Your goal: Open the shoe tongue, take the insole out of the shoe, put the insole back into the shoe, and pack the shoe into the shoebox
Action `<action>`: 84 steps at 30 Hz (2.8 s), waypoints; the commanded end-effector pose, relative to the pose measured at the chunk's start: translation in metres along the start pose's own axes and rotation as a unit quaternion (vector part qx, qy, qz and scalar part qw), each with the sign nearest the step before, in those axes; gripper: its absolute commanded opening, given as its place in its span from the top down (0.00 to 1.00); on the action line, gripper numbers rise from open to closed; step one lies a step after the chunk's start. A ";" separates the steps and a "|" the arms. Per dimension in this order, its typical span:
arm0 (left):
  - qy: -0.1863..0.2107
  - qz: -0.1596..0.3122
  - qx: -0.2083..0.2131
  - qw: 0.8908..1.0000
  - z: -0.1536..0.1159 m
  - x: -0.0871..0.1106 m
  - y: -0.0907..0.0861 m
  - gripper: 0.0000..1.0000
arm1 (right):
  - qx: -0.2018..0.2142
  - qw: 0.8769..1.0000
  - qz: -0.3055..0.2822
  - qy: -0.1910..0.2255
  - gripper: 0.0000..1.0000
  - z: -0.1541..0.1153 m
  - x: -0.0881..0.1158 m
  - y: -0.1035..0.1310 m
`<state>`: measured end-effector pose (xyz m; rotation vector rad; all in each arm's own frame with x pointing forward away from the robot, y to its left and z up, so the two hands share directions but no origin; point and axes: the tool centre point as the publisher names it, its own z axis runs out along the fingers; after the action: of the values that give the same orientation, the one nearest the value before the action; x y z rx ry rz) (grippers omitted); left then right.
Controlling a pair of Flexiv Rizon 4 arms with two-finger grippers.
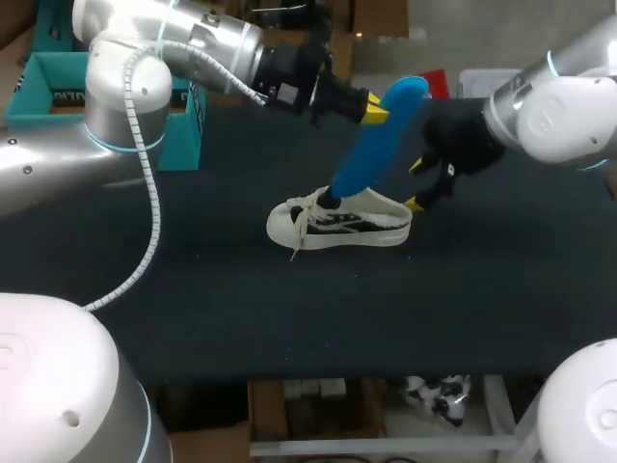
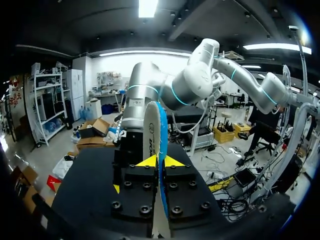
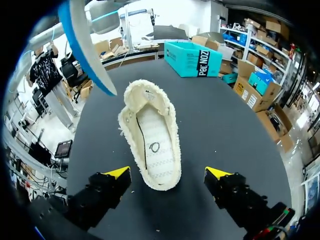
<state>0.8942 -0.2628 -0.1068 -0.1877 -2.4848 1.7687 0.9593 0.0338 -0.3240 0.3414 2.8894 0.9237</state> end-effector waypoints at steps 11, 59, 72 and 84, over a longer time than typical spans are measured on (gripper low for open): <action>-0.027 -0.034 -0.035 0.998 -0.090 0.022 0.031 1.00 | 0.164 0.986 -0.016 0.024 0.00 0.015 -0.015 0.042; -0.094 -0.108 -0.056 0.988 -0.188 0.044 0.118 1.00 | 0.355 0.935 0.003 -0.027 1.00 0.077 0.007 0.067; -0.022 -0.088 -0.017 0.996 -0.187 0.020 0.086 1.00 | 0.316 0.942 0.105 -0.049 1.00 0.057 0.022 0.072; 0.070 -0.066 0.017 0.995 -0.177 -0.014 0.057 1.00 | 0.248 0.923 0.282 -0.090 1.00 0.045 0.059 0.077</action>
<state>0.9217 -0.0749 -0.1016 0.0111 -2.4346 1.7551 0.9361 0.1394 -0.3192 1.2234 2.8967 0.0611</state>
